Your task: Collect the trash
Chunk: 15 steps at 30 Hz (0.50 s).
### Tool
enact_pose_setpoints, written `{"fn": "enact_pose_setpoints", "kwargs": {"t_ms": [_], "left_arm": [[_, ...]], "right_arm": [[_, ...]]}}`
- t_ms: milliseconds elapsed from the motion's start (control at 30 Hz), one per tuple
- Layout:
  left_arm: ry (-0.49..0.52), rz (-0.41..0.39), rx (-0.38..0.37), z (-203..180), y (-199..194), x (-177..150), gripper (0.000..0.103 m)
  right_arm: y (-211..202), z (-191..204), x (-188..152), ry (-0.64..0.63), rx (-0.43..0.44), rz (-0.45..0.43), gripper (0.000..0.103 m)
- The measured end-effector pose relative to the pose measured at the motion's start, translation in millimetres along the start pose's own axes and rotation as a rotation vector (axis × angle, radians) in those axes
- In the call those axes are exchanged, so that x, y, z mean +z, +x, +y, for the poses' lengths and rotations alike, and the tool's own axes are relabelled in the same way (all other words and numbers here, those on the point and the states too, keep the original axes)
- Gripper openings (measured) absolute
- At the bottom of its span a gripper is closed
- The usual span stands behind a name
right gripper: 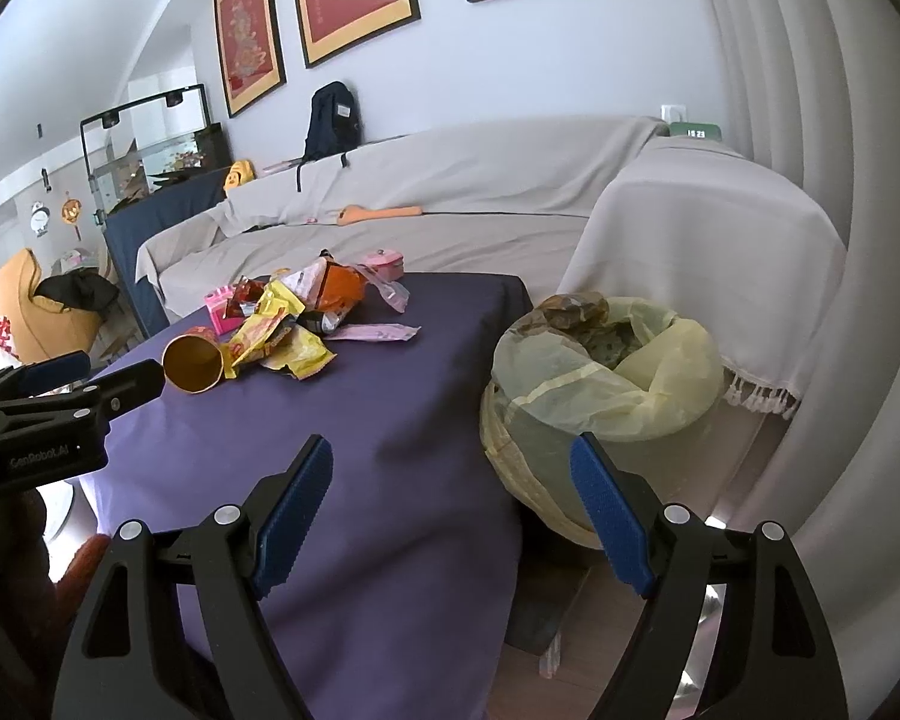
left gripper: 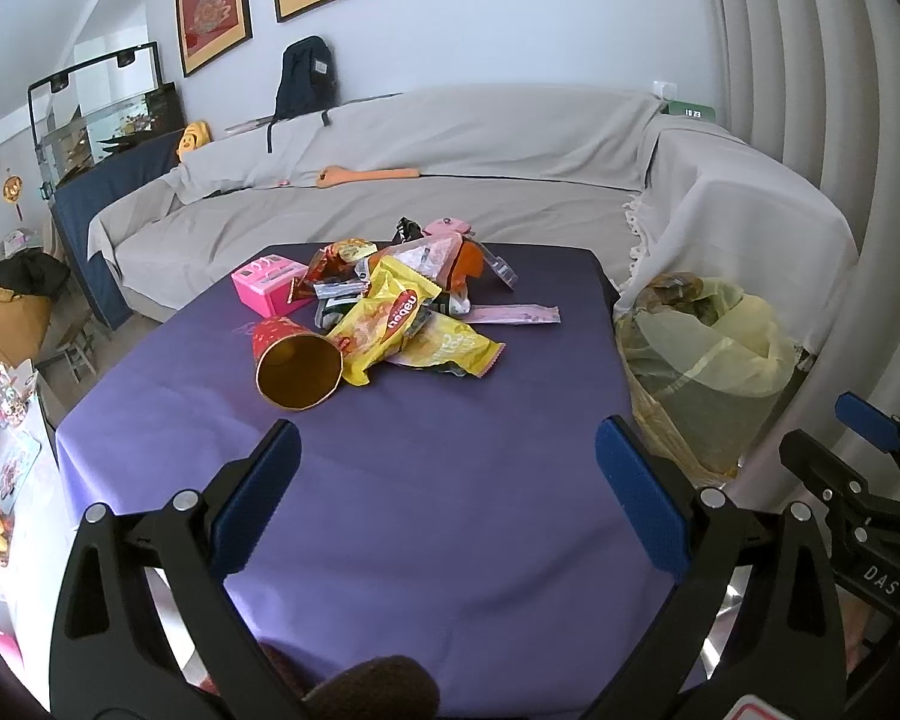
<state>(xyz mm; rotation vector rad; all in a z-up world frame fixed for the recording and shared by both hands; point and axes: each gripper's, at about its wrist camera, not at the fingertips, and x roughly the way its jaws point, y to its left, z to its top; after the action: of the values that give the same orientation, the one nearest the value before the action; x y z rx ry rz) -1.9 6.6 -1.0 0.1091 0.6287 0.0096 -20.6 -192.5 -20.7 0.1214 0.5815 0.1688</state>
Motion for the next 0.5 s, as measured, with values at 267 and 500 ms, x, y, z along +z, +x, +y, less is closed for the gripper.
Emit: {"fn": "enact_pose_setpoints", "kwargs": {"t_ms": [267,500], "left_arm": [[-0.003,0.004,0.003,0.5,0.6,0.6,0.094],[-0.002,0.003,0.001,2.5,-1.4,0.0,0.094]], "right_arm": [[-0.3,2.0,0.6,-0.005,0.007,0.0,0.078],[-0.2,2.4,0.0,-0.006,0.006,0.001,0.078]]}}
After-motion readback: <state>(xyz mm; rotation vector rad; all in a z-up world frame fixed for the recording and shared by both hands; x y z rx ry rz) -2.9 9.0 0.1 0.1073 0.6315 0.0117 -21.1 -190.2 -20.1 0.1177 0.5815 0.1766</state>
